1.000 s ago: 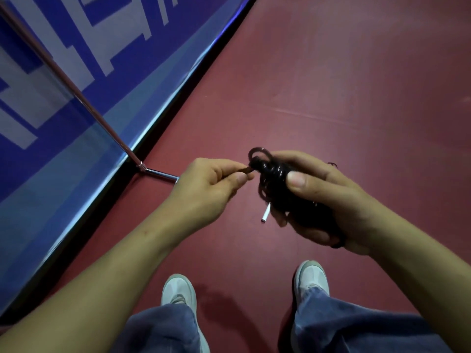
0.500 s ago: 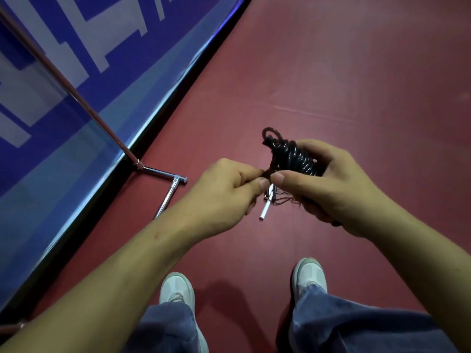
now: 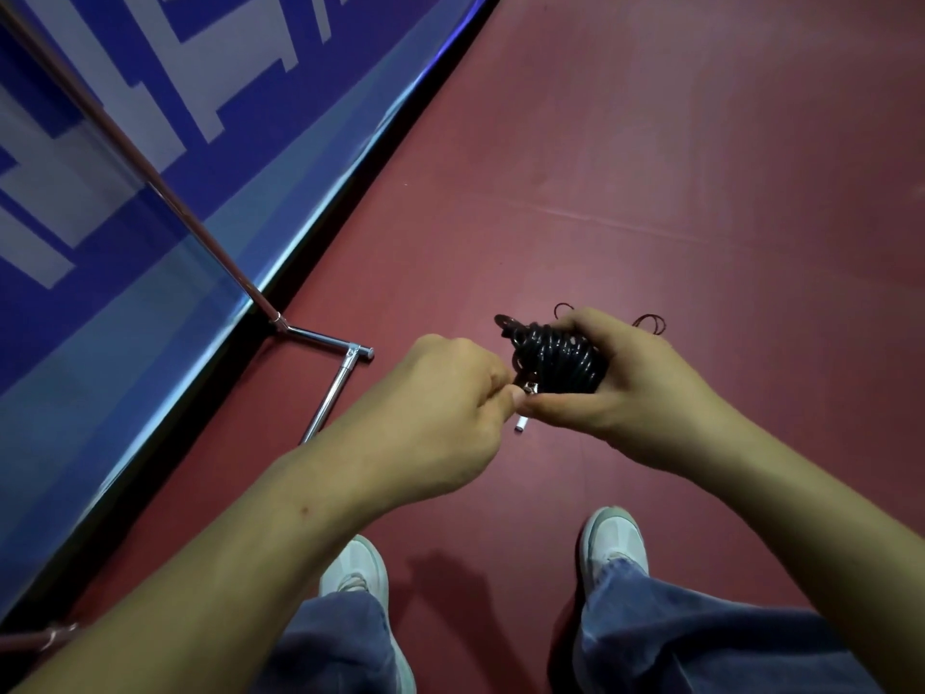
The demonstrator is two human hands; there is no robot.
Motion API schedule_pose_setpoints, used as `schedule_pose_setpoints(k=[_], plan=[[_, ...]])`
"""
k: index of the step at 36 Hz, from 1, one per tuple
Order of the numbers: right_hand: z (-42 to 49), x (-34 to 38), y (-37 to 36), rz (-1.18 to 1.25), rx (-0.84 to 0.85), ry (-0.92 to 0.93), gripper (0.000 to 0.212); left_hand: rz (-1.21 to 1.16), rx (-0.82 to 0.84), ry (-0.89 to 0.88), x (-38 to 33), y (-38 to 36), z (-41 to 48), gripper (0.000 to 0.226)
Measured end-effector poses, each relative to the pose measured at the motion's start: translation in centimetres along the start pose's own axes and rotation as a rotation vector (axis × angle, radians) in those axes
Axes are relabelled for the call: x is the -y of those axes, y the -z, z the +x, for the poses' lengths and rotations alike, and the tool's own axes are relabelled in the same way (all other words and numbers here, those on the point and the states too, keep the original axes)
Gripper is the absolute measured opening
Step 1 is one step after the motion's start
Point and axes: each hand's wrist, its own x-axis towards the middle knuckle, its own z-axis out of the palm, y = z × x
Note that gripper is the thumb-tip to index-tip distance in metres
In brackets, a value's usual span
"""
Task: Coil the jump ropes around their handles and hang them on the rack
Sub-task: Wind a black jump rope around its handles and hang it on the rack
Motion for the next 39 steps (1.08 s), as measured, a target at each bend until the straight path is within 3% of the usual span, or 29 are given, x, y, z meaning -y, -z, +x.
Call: schedule_pose_setpoints(k=[8,11,16,21,25,31,39], plan=[[0.3,-0.2,-1.2,-0.208,0.139,0.046,0.047,0.282,-0.049,-0.158,1.2,-0.1,-0.2,0.033],[0.2,-0.1,-0.7,-0.231,0.188,0.074,0.046,0.124,-0.139,-0.138,1.6,0.4,-0.2,0.028],[0.1,0.0,-0.2,-0.182,0.125,0.109,0.046,-0.461,-0.219,0.023,1.2,0.9,-0.3,0.007],[0.0,0.3,-0.6,-0.118,0.040,0.077,0.050,-0.841,-0.205,0.027,1.1,0.6,-0.1,0.012],[0.1,1.2,-0.1,-0.003,0.027,0.038,0.042,-1.131,-0.149,0.021,0.4,0.8,0.0,0.024],[0.2,2.0,0.0,0.046,-0.009,0.026,0.028,-1.231,-0.059,-0.045,0.0,1.0,0.3,0.011],[0.1,2.1,-0.1,0.013,-0.047,0.061,0.029,-1.142,-0.047,-0.075,-0.5,0.8,0.3,0.022]])
